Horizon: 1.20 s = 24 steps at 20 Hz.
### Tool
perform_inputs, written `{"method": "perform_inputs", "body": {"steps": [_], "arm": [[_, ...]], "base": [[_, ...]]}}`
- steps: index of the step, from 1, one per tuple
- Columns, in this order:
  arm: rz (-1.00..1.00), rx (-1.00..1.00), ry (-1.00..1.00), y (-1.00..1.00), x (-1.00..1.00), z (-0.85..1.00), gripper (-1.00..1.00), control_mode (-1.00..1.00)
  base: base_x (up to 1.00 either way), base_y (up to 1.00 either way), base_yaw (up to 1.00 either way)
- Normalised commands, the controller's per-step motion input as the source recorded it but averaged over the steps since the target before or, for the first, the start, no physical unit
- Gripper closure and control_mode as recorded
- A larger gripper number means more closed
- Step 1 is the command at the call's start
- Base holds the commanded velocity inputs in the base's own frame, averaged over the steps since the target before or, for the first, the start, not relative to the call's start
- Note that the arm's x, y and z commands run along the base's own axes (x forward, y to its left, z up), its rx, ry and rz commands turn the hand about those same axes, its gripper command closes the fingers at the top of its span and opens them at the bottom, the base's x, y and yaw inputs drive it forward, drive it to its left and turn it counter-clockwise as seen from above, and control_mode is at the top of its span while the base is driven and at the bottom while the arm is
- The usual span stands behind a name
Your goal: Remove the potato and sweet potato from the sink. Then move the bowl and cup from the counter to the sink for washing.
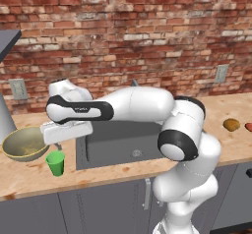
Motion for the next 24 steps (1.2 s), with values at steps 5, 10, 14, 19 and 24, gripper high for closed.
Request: {"method": "perform_inputs", "body": {"steps": [5, 10, 14, 19, 24], "arm": [[0.00, 0.00, 0.00, 0.00, 0.00, -0.15, -1.00, -1.00], [0.00, 0.00, 0.00, 0.00, 0.00, -0.13, -1.00, -1.00], [0.00, 0.00, 0.00, 0.00, 0.00, -0.10, -1.00, -1.00], [0.00, 0.00, 0.00, 0.00, 0.00, -0.05, -1.00, -1.00], [0.00, 0.00, 0.00, 0.00, 0.00, -0.04, -1.00, -1.00]], "base": [[0.00, 0.00, 0.00], [0.00, 0.00, 0.00], [0.00, 0.00, 0.00], [0.00, 0.00, 0.00], [0.00, 0.00, 0.00]]}}
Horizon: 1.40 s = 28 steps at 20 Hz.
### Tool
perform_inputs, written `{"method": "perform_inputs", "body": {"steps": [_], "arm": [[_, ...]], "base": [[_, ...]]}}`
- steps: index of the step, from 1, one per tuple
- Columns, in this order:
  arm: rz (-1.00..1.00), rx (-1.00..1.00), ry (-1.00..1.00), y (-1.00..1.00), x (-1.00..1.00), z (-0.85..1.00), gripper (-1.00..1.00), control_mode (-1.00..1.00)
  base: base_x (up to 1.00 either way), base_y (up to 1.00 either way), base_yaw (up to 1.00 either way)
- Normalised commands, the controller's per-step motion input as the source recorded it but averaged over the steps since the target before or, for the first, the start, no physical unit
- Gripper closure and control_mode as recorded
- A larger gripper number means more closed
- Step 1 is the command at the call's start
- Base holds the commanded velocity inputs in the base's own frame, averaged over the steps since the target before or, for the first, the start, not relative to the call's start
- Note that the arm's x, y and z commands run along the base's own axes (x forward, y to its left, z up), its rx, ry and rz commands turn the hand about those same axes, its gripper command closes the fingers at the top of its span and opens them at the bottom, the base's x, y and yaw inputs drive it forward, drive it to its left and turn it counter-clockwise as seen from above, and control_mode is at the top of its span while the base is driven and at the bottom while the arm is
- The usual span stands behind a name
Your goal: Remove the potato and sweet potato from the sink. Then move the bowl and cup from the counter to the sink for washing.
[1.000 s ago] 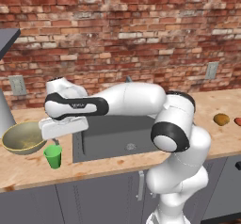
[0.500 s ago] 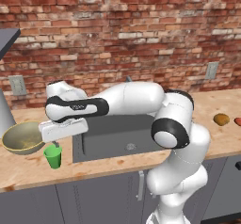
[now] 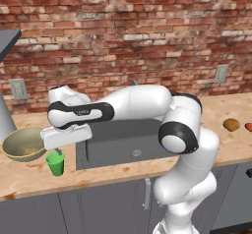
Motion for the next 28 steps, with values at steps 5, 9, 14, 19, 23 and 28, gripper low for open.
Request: {"method": "perform_inputs", "body": {"steps": [5, 9, 14, 19, 23, 28], "arm": [[0.00, 0.00, 0.00, 0.01, 0.00, -0.10, -1.00, -1.00], [0.00, 0.00, 0.00, 0.04, 0.06, -0.15, -1.00, -1.00], [0.00, 0.00, 0.00, 0.08, 0.12, -0.15, -1.00, -1.00], [0.00, 0.00, 0.00, 0.09, 0.16, -0.12, -1.00, -1.00], [0.00, 0.00, 0.00, 0.12, 0.19, -0.10, -1.00, -1.00], [0.00, 0.00, 0.00, 0.14, 0.18, -0.09, -1.00, -1.00]], "base": [[0.00, 0.00, 0.00], [0.00, 0.00, 0.00], [0.00, 0.00, 0.00], [0.00, 0.00, 0.00], [0.00, 0.00, 0.00], [0.00, 0.00, 0.00]]}}
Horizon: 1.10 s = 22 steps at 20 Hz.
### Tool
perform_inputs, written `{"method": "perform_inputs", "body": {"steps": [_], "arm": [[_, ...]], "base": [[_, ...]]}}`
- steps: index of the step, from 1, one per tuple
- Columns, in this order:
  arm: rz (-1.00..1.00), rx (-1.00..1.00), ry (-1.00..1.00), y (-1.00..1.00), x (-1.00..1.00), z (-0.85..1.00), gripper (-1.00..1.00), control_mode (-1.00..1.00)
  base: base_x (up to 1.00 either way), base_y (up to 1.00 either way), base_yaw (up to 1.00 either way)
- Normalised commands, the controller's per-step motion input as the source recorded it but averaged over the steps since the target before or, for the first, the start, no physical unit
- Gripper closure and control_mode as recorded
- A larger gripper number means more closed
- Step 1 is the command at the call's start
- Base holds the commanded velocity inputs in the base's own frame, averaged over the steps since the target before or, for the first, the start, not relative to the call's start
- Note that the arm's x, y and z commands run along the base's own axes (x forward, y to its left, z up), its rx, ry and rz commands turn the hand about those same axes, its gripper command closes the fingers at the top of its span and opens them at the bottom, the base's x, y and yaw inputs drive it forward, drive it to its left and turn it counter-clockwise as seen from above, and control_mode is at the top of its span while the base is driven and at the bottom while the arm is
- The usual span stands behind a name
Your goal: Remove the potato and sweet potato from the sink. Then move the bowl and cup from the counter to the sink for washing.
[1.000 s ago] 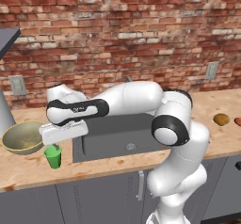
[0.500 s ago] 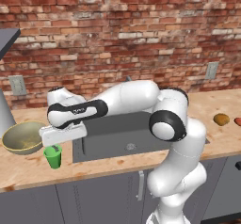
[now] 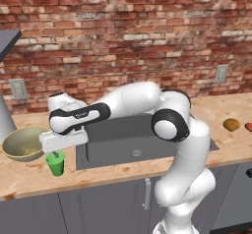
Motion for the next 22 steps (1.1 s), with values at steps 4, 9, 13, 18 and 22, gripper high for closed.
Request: {"method": "perform_inputs", "body": {"steps": [4, 9, 13, 18, 22], "arm": [[0.00, 0.00, 0.00, 0.18, 0.12, -0.09, -1.00, -1.00], [0.00, 0.00, 0.00, 0.20, 0.10, -0.09, -1.00, -1.00], [0.00, 0.00, 0.00, 0.15, 0.11, -0.09, -1.00, -1.00], [0.00, 0.00, 0.00, 0.06, 0.11, -0.08, -1.00, -1.00], [0.00, -0.01, 0.00, 0.01, 0.09, -0.08, -1.00, -1.00]], "base": [[0.00, 0.00, 0.00], [0.00, 0.00, 0.00], [0.00, 0.00, 0.00], [0.00, 0.00, 0.00], [0.00, 0.00, 0.00]]}}
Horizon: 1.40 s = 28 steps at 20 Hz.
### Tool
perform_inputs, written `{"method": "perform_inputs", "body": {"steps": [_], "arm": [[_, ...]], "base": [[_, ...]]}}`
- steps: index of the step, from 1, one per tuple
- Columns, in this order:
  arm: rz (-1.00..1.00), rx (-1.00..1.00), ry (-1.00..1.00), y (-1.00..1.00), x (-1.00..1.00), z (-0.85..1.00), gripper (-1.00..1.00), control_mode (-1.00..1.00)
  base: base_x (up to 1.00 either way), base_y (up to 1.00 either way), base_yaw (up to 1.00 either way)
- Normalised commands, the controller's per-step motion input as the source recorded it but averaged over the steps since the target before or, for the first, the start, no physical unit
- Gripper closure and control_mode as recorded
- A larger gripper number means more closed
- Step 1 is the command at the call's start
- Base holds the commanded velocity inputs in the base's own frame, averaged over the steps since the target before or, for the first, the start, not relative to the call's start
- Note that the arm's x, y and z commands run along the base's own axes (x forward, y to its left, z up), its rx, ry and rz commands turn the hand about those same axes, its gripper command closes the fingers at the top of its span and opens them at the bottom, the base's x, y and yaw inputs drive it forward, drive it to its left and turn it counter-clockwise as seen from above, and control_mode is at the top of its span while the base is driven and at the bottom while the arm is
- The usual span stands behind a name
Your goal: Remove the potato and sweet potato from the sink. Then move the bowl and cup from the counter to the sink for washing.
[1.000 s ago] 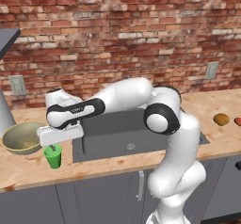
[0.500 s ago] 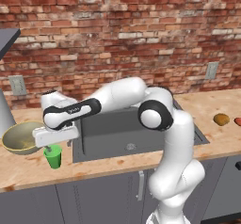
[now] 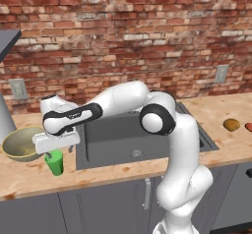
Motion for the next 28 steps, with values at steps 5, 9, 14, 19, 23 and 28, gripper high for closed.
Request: {"method": "perform_inputs", "body": {"steps": [5, 9, 14, 19, 23, 28], "arm": [[0.00, 0.00, 0.00, 0.02, 0.05, -0.07, -1.00, -1.00], [0.00, 0.00, 0.00, 0.03, -0.01, -0.06, -1.00, -1.00], [0.00, 0.00, 0.01, 0.01, -0.08, -0.08, -1.00, -1.00], [0.00, 0.00, 0.01, 0.00, -0.10, -0.10, 1.00, -1.00], [0.00, 0.00, 0.03, -0.09, -0.12, -0.10, 1.00, -1.00], [0.00, 0.00, 0.01, -0.17, -0.12, -0.05, 1.00, -1.00]], "base": [[0.00, 0.00, 0.00], [0.00, 0.00, 0.00], [0.00, 0.00, 0.00], [0.00, 0.00, 0.00], [0.00, 0.00, 0.00], [0.00, 0.00, 0.00]]}}
